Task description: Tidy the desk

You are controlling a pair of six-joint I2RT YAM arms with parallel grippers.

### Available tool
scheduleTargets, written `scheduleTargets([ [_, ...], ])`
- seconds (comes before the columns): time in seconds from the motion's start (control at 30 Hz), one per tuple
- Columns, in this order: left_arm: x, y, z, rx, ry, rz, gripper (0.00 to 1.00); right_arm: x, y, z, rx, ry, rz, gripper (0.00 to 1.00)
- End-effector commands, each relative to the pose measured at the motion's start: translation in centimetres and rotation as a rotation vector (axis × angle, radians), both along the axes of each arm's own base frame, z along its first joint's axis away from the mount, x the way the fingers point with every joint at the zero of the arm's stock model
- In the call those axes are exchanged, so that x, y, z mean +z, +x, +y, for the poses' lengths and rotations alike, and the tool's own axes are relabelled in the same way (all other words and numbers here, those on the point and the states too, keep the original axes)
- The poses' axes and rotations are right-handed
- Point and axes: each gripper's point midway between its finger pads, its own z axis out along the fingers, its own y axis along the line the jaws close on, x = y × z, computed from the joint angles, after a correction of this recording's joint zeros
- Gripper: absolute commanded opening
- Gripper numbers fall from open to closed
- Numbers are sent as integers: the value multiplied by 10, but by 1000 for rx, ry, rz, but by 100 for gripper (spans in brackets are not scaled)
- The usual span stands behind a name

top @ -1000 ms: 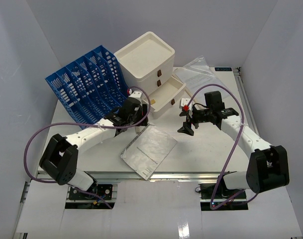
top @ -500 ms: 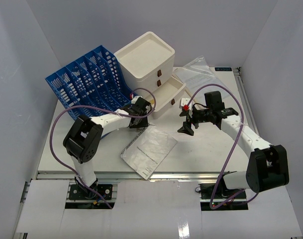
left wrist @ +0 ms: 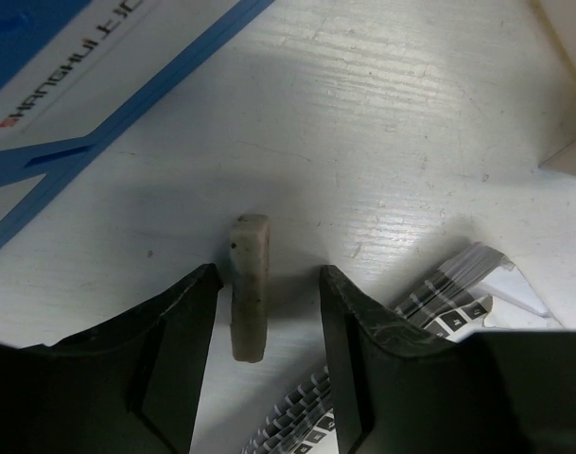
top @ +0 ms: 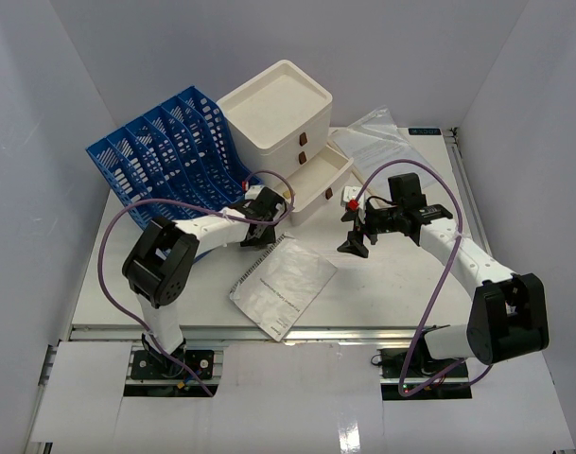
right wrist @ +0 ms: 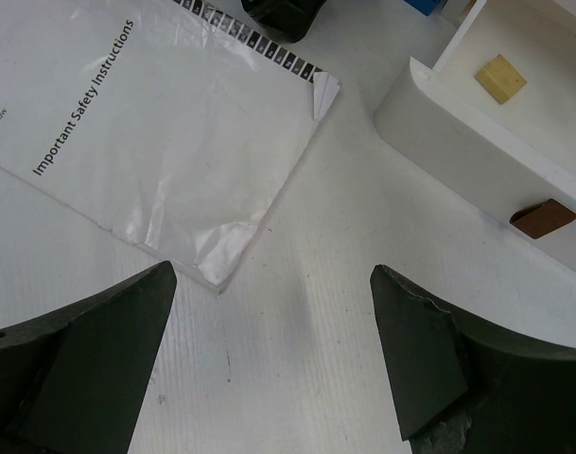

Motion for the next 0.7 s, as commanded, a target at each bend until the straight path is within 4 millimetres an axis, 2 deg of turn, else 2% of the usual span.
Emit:
scheduleTargets([
  [0.0, -14, -9, 14, 16, 55, 36, 44, -1, 0, 1, 9, 14, 7, 90],
  [0.13, -14, -9, 12, 12, 48, 39, 6, -1, 1, 0, 8, 14, 5, 90],
  [0.2, -8, -7, 8, 3, 34, 29, 0, 0, 1, 0, 9, 16, 4, 90],
  [0.27, 5, -5, 0, -25, -5, 11, 0, 0, 1, 0, 8, 16, 1, 90],
  [0.37, 42, -2, -30, -196, -99, -71, 0, 3, 0, -1, 8, 15, -7, 90],
  [0.4, 67, -1, -40, -276, -150, -140, 0, 3, 1, -1, 6, 14, -11, 90],
  [0.5, 117, 1, -65, -512, -222, -322, 0, 6, 2, -4, -1, 14, -28, 90],
  [0.57, 138, 8, -73, -633, -175, -413, 0, 7, 4, -6, -8, 13, -36, 90],
  [0.6, 142, 9, -80, -688, -167, -431, 1, 8, 5, -7, -11, 13, -38, 90],
  [0.67, 159, 25, -86, -797, -74, -503, 0, 6, 6, -9, -18, 9, -38, 90],
])
